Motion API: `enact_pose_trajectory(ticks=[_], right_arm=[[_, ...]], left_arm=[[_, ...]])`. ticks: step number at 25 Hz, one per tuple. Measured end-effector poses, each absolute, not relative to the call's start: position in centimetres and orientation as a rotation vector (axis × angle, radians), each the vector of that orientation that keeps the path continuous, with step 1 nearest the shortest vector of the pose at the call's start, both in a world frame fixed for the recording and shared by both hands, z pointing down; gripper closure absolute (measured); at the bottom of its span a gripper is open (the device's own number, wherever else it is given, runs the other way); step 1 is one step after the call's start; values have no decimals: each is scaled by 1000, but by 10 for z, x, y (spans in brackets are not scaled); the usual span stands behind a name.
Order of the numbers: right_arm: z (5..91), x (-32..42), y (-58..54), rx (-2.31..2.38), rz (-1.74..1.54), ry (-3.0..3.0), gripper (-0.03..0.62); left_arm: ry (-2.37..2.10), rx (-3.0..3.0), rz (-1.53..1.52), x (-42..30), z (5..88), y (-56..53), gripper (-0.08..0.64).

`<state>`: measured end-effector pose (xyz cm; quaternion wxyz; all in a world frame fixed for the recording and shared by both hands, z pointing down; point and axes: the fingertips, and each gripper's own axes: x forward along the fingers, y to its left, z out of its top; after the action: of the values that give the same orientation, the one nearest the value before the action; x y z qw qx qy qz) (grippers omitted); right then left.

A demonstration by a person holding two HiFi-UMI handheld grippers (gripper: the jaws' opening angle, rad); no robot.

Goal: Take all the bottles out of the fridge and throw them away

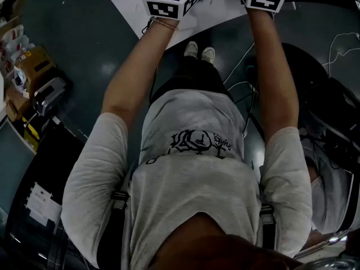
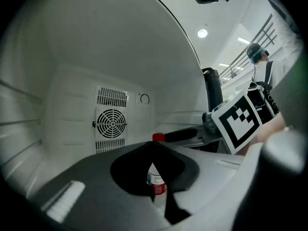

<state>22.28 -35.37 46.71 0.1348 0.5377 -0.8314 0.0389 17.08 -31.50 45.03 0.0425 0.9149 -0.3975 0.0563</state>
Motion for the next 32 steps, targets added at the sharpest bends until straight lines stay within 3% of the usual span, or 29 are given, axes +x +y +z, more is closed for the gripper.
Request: enact_pose_trajectory(ticks=[9, 18, 23, 32], right_arm=[[457, 218, -387, 1547, 133, -2420, 365], [457, 222, -361, 1584, 133, -2402, 434], [482, 225, -365, 1573, 141, -2415, 437], [447, 216, -326, 1571, 96, -2438, 439]], left_arm=[[-1226, 2791, 189, 171, 441, -345, 551], [-1220, 2794, 182, 165, 441, -320, 551], [-1229, 2794, 188, 168, 462, -326, 551], [-1238, 2795, 150, 156, 440, -295, 551]])
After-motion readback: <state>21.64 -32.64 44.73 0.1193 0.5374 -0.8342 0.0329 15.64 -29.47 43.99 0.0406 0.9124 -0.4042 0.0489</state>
